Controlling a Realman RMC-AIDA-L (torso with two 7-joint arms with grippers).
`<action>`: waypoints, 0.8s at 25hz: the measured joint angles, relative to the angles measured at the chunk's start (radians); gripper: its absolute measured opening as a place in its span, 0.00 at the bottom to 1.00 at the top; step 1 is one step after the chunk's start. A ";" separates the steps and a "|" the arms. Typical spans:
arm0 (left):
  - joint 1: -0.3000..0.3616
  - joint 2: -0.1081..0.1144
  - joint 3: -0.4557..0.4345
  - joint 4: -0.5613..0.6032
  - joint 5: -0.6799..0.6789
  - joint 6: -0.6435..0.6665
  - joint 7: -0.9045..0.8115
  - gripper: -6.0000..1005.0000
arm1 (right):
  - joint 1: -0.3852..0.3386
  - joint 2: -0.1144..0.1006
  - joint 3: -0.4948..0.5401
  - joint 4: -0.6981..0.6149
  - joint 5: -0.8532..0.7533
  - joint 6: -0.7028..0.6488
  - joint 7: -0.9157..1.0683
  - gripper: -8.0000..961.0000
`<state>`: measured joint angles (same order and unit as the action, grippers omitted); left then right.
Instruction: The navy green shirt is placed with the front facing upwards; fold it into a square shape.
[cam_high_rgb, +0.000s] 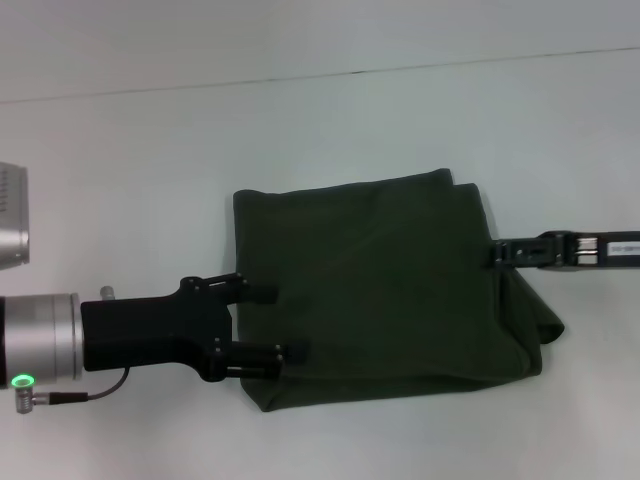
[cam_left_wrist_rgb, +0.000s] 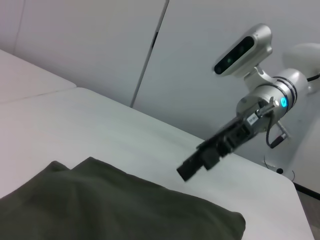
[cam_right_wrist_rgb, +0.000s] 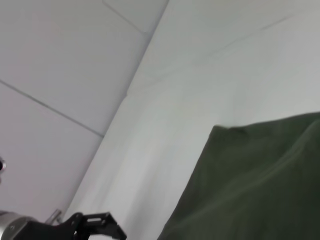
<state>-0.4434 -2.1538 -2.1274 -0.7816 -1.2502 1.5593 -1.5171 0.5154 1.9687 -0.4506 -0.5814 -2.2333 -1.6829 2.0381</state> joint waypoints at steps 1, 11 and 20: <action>0.000 -0.001 0.000 0.000 0.000 0.000 0.001 0.90 | 0.006 0.000 -0.014 0.011 0.000 0.006 0.002 0.57; -0.003 -0.004 0.000 0.000 0.000 -0.006 0.012 0.90 | 0.060 0.020 -0.181 0.101 0.000 0.112 0.014 0.38; -0.002 -0.004 0.000 -0.001 0.000 -0.008 0.012 0.90 | 0.028 0.002 -0.249 0.105 -0.012 0.130 0.092 0.10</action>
<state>-0.4452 -2.1582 -2.1276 -0.7827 -1.2503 1.5512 -1.5047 0.5435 1.9709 -0.7000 -0.4763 -2.2449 -1.5534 2.1305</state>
